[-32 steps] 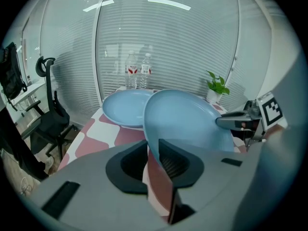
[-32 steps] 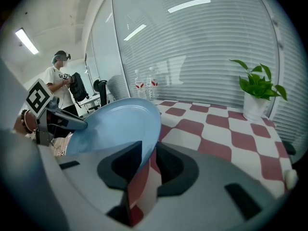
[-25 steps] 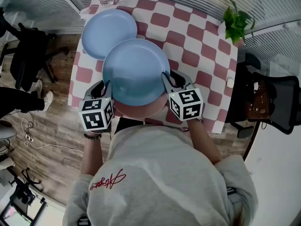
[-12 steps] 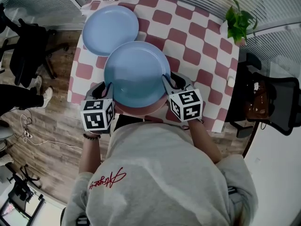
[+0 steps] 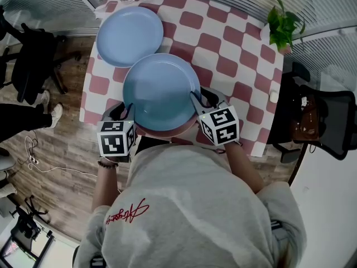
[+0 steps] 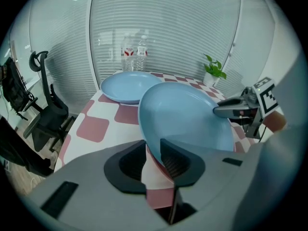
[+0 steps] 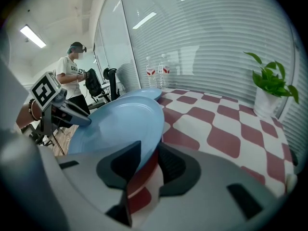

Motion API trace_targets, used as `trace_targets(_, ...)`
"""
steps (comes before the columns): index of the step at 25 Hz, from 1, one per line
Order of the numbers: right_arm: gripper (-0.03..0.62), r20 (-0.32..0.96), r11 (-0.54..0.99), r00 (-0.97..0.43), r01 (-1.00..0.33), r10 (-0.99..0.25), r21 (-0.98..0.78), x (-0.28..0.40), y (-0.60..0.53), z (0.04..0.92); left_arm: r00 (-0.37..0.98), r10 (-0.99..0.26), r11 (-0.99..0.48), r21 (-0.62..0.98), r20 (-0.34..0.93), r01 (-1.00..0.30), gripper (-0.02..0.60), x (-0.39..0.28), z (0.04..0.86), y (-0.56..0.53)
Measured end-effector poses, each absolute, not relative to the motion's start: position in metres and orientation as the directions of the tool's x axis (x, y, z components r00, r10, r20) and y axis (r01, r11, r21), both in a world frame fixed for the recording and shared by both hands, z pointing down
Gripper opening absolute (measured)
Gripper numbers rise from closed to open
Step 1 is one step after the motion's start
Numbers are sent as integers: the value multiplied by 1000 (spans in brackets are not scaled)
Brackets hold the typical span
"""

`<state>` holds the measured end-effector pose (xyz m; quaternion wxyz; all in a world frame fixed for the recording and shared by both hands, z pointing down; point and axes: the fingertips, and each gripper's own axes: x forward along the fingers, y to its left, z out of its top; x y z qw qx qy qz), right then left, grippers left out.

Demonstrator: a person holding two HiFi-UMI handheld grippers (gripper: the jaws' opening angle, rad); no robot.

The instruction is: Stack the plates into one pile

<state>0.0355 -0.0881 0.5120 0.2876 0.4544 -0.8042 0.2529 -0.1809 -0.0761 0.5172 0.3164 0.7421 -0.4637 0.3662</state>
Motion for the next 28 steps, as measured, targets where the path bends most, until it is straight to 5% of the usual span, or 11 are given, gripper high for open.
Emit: trace_targets(28, 124, 748, 567, -418, -821, -516, -68, 35, -68, 514, 341, -319, -458, 172, 884, -872, 124, -176, 528, -45)
